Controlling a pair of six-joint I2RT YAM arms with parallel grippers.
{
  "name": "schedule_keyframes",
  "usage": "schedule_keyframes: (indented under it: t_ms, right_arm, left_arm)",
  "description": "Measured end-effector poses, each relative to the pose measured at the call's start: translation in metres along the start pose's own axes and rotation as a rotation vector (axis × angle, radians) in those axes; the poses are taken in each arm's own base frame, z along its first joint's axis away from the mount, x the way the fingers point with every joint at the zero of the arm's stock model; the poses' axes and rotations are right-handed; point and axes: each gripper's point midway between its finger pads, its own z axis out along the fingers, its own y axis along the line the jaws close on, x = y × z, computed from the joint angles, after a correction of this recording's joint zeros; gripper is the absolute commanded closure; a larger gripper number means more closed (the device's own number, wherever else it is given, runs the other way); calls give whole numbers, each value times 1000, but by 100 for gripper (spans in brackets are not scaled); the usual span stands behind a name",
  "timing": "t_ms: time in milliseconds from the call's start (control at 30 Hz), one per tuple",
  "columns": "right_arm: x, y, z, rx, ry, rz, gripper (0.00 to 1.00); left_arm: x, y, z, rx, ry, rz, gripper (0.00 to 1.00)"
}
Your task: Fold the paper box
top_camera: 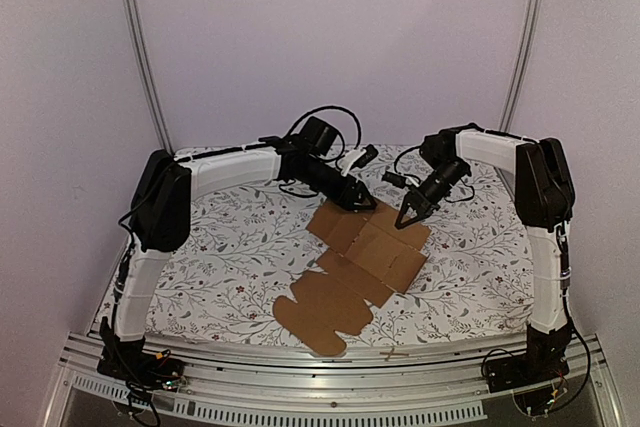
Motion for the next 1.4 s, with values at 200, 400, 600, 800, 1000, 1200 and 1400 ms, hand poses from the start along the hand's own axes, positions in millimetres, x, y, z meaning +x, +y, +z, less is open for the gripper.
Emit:
schedule_keyframes:
  t_ms: [200, 400, 600, 800, 1000, 1200, 1400]
  right_arm:
    - [0, -1, -1, 1, -2, 14, 100]
    - [0, -1, -1, 1, -3, 17, 100]
    - [-2, -1, -2, 3, -10, 23, 100]
    - [-4, 2, -4, -3, -21, 19, 100]
    - [1, 4, -3, -13, -16, 26, 100]
    - [4, 12, -4, -45, -20, -2, 100]
    - [4, 25, -10, -80, -34, -86, 100]
  left_arm:
    - [-1, -2, 1, 3, -4, -1, 49]
    - [-4, -3, 5, -48, 23, 46, 50]
    - [-10, -12, 6, -80, 60, 106, 51]
    - [-16, -28, 11, -49, 67, 136, 47]
    - [-11, -28, 16, -43, 78, 135, 47]
    - [-7, -29, 15, -38, 97, 128, 41]
    - [-5, -31, -14, -41, 109, 112, 30]
